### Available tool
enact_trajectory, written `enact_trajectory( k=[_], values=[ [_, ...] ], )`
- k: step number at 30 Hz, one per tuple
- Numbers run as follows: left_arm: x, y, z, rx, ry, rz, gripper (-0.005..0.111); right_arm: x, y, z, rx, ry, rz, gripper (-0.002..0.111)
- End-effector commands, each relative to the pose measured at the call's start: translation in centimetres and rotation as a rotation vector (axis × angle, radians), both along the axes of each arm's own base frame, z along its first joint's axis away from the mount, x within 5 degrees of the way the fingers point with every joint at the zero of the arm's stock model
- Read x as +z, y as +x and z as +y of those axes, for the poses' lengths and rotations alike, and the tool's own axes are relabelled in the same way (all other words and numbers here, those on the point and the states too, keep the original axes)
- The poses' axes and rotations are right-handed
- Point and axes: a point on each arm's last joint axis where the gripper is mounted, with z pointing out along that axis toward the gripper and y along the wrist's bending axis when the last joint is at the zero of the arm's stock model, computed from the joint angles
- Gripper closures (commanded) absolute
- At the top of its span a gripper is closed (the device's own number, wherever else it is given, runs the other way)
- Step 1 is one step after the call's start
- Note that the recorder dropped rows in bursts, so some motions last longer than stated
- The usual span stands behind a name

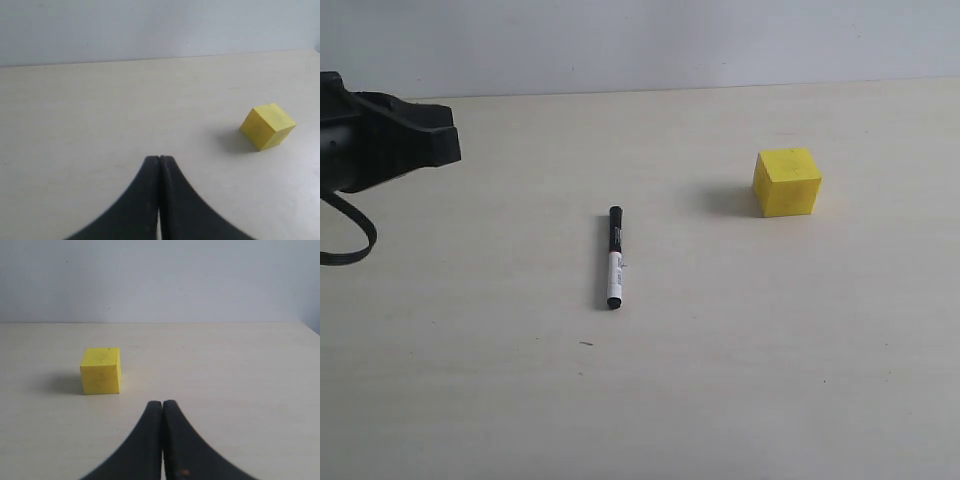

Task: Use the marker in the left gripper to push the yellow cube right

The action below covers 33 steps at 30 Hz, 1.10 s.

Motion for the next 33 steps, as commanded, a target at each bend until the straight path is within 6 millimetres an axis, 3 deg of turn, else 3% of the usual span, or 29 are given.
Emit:
enact_trajectory(
  k=[1,6,11,19,23,29,33],
  values=[
    [0.1,-0.1,0.2,0.003,-0.001,-0.007,0.107,0.0,0.0,0.0,0.004,0.002,-0.012,0.108],
    [0.1,-0.1,0.1,-0.013,0.026,-0.029,0.107,0.0,0.0,0.0,0.004,0.000,-0.012,0.108],
    [1.6,-1.2,0.8,-0.136,0.287,-0.208,0.107,0.0,0.0,0.0,0.004,-0.002,-0.012,0.108],
    [9.2,-8.9,5.1,-0.050,0.147,-0.542,0.107,0.0,0.0,0.0,0.004,-0.002,-0.012,0.108],
    [12.0,-13.2,7.3,-0.017,0.127,-0.771,0.107,0.0,0.0,0.0,0.004,-0.002,-0.012,0.108],
    [13.3,-17.1,9.5,0.037,0.046,-0.913,0.107,0.0,0.0,0.0,0.004,0.000,-0.012,0.108],
    [12.3,-17.6,10.7,0.172,0.071,-0.796,0.107,0.0,0.0,0.0,0.004,0.000,-0.012,0.108]
  ],
)
